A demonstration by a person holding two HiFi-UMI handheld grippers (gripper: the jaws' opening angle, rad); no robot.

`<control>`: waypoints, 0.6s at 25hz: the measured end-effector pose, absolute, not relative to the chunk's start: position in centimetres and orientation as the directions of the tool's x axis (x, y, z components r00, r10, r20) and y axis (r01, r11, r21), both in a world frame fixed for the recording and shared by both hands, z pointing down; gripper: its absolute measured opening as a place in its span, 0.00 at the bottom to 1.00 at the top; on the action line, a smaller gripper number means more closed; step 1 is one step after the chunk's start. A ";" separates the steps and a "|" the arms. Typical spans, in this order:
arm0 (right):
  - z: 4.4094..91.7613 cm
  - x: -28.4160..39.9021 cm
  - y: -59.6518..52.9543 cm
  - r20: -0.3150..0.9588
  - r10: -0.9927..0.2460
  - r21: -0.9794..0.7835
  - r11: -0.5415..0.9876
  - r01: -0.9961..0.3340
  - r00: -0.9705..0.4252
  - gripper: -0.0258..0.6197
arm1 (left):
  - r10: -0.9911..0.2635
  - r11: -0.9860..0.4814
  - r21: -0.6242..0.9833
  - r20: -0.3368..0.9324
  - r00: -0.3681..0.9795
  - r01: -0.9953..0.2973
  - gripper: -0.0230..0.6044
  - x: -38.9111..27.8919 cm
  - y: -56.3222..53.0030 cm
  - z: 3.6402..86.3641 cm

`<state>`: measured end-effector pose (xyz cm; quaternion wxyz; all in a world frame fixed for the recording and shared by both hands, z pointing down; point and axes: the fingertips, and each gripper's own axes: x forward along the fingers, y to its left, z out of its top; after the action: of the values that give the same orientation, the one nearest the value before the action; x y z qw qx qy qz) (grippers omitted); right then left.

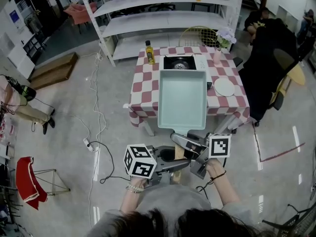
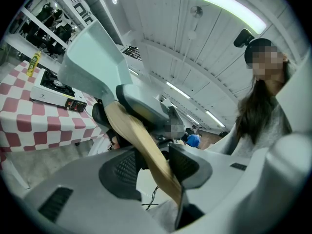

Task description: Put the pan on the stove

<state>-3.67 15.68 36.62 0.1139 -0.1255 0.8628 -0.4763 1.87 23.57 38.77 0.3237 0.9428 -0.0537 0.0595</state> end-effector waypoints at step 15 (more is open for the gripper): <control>37.5 -4.8 10.4 -0.087 -0.335 -0.867 0.489 -0.095 -0.938 0.32 | -0.036 -0.773 0.623 0.139 0.990 -0.116 0.34 0.9 18.3 39.8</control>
<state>-4.83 10.39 37.52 0.1229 -0.1259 0.8540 -0.4896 0.85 18.32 39.77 0.3342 0.9397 -0.0403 0.0597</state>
